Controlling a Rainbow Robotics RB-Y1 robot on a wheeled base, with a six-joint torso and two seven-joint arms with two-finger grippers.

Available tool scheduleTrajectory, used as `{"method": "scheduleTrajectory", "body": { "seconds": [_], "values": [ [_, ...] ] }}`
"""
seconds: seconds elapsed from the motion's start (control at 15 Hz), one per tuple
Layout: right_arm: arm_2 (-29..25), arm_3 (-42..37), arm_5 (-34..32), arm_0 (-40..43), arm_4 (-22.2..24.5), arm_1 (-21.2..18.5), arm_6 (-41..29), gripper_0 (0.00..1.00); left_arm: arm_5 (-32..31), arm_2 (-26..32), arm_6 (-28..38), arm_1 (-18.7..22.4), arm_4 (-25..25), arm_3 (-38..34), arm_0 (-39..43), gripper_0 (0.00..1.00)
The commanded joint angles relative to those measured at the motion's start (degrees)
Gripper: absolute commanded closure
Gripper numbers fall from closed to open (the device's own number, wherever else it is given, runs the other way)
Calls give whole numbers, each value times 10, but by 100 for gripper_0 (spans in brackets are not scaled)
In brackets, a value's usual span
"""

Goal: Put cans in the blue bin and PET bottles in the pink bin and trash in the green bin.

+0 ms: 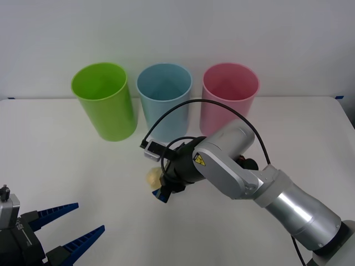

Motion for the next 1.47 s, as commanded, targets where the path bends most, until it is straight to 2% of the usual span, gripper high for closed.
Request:
{"method": "scheduleTrajectory", "body": {
  "seconds": [0.07, 0.6, 1.4, 1.47],
  "values": [
    [2, 11, 0, -2, 10, 14, 0, 0, 0, 0, 0, 0, 0, 0, 0, 0],
    [15, 75, 33, -27, 24, 33, -1, 0, 0, 0, 0, 0, 0, 0, 0, 0],
    [24, 88, 40, -28, 38, 39, -5, 0, 0, 0, 0, 0, 0, 0, 0, 0],
    [24, 90, 40, -28, 39, 39, -4, 7, 0, 0, 0, 0, 0, 0, 0, 0]
  ]
}}
